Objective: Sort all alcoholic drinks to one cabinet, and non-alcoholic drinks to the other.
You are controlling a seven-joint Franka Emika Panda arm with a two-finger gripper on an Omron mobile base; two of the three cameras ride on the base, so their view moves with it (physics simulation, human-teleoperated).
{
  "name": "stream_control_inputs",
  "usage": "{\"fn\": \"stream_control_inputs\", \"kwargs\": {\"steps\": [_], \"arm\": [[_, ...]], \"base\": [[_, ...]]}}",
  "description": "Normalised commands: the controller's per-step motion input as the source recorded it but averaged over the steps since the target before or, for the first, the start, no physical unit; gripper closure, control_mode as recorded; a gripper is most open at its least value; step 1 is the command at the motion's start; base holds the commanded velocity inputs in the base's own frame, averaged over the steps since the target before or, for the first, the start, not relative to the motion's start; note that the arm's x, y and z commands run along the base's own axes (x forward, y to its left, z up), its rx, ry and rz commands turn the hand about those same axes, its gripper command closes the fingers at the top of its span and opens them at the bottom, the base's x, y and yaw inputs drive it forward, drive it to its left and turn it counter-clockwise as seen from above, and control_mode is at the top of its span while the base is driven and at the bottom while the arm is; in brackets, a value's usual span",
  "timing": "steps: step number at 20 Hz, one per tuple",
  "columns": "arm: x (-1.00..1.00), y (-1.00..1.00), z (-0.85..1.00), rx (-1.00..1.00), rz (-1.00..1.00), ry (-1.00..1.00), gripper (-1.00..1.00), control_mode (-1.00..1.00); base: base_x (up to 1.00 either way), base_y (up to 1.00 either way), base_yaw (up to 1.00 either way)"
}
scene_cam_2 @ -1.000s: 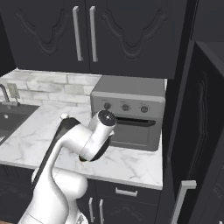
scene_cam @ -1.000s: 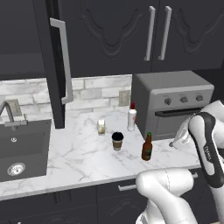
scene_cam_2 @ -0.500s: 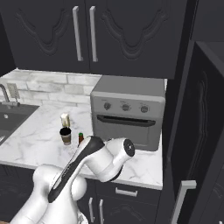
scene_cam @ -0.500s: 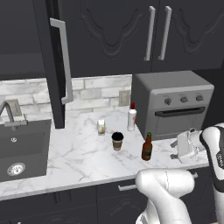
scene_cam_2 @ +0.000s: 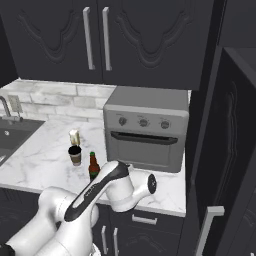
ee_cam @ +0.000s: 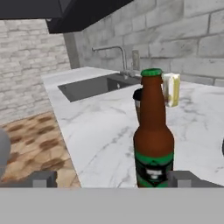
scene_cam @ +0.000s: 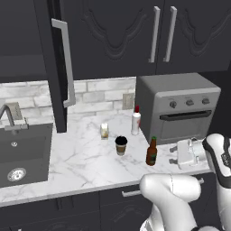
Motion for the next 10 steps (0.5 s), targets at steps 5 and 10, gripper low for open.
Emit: {"fn": "stream_control_inputs", "kwargs": {"steps": [5, 10], "arm": [[0.35, 0.01, -0.1, 0.12, 0.0, 0.0, -1.0, -1.0], [0.23, 0.08, -0.07, 0.1, 0.0, 0.0, -1.0, -1.0]], "base": [[0.0, 0.0, 0.0], [0.0, 0.0, 0.0]]}}
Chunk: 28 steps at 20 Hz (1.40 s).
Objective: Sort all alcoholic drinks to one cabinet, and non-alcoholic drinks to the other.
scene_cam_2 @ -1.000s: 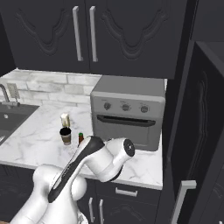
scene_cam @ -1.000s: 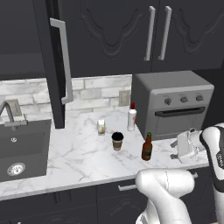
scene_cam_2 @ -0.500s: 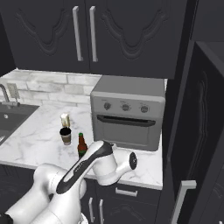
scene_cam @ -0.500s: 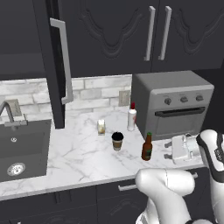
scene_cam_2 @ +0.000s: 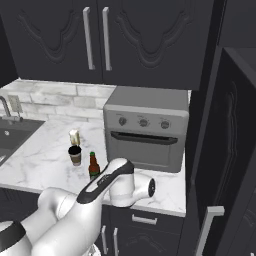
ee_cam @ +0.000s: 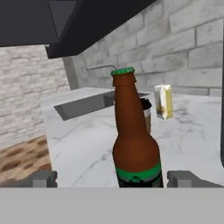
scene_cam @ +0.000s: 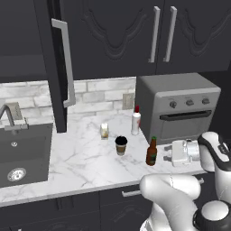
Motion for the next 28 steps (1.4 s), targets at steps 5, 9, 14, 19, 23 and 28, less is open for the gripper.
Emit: {"fn": "stream_control_inputs", "kwargs": {"steps": [5, 9, 14, 19, 23, 28], "arm": [[0.05, 0.06, -0.09, 0.1, 0.01, 0.0, -1.0, -1.0], [0.0, 0.07, -0.17, 0.1, 0.02, 0.0, -1.0, -1.0], [0.0, 0.13, -0.13, 0.07, 0.04, 0.0, -1.0, -1.0], [0.11, 0.09, -0.01, 0.02, 0.02, -0.02, -1.0, -1.0], [0.24, 0.0, 0.0, 0.01, 0.0, -0.03, -1.0, -1.0], [0.17, 0.02, 0.0, 0.0, 0.0, -0.01, -1.0, -1.0]], "base": [[0.0, 0.0, 0.0], [0.0, 0.0, 0.0], [0.0, 0.0, 0.0], [0.0, 0.0, 0.0], [0.0, 0.0, 0.0], [0.0, 0.0, 0.0]]}}
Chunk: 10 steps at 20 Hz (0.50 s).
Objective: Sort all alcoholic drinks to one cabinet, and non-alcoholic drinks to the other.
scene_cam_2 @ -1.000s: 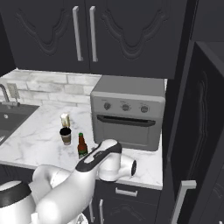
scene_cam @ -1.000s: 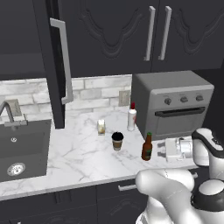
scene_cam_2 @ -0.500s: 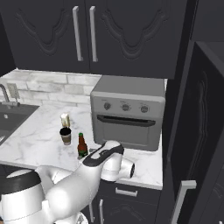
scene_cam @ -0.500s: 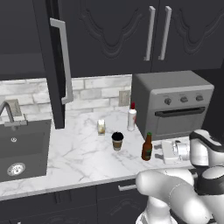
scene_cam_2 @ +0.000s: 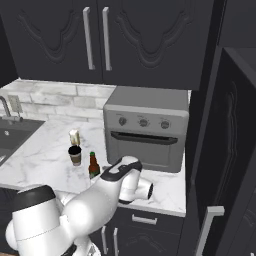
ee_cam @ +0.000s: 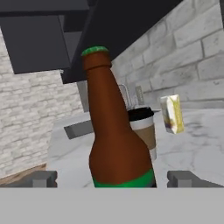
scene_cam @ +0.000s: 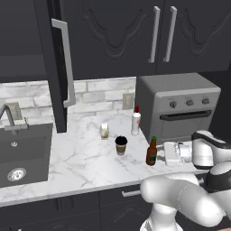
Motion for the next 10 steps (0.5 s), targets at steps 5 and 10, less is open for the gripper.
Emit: {"fn": "stream_control_inputs", "kwargs": {"steps": [5, 10], "arm": [[0.01, 0.18, -0.02, 0.0, 0.01, 0.0, -1.0, -1.0], [0.0, 0.24, 0.0, 0.0, 0.03, -0.02, -1.0, -1.0]], "base": [[0.0, 0.0, 0.0], [0.0, 0.0, 0.0]]}}
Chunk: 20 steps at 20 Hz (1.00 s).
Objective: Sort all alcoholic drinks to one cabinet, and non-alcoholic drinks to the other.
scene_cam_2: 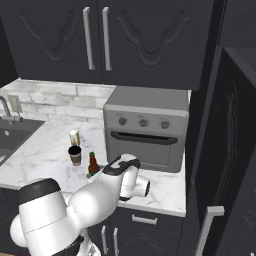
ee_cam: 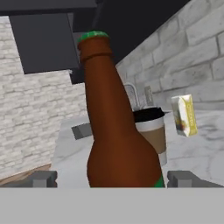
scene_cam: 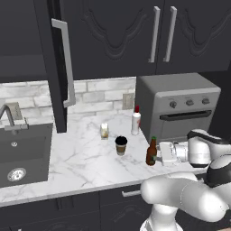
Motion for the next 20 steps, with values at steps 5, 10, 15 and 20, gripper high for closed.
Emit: {"fn": "stream_control_inputs", "kwargs": {"steps": [5, 10, 15, 20], "arm": [[0.0, 0.15, 0.0, 0.0, 0.01, -0.01, -1.0, -1.0], [0.0, 0.0, -0.03, 0.0, 0.0, 0.0, 1.0, -1.0], [-0.02, 0.01, 0.03, 0.0, 0.0, 0.0, 1.0, -1.0], [-0.37, -0.02, 0.75, 0.0, 0.0, 0.0, 1.0, -1.0]], "base": [[0.0, 0.0, 0.0], [0.0, 0.0, 0.0], [0.0, 0.0, 0.0], [0.0, 0.0, 0.0]]}}
